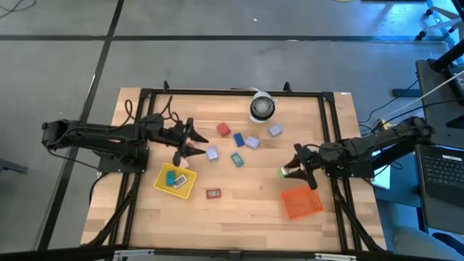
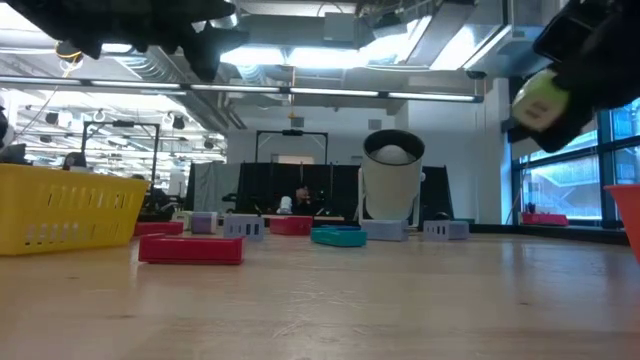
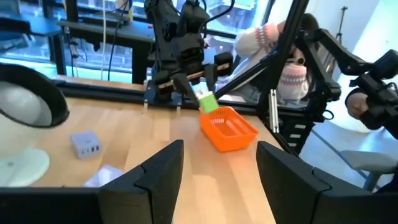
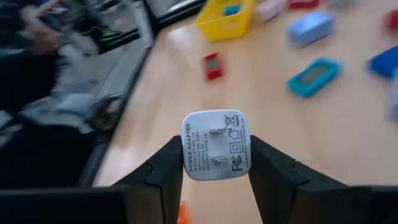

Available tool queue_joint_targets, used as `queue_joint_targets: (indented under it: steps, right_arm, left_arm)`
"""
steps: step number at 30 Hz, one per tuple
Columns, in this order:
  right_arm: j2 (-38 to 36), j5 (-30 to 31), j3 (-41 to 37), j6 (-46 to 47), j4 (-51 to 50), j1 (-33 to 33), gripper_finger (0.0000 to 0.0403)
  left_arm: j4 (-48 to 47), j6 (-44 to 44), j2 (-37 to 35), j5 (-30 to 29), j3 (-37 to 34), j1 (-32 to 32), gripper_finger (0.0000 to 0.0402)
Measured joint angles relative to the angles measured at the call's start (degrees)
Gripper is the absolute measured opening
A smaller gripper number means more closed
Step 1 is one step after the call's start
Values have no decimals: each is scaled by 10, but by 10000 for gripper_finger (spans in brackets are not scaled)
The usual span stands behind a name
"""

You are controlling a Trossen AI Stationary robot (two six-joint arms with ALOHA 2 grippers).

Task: Pick & Place Office items
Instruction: Put the bottom light green charger adapter into the orange bin

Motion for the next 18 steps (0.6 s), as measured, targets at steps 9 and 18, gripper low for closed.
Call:
queue_joint_targets:
  steps: [9,18]
  right_arm:
    - [-3,-78,0,98,-73,29,149]
    - [-1,-82,18,183,-92,71,149]
  left_arm:
    - [-2,-5,2,-85,0,-51,198]
    - [0,-5,2,-123,0,-74,198]
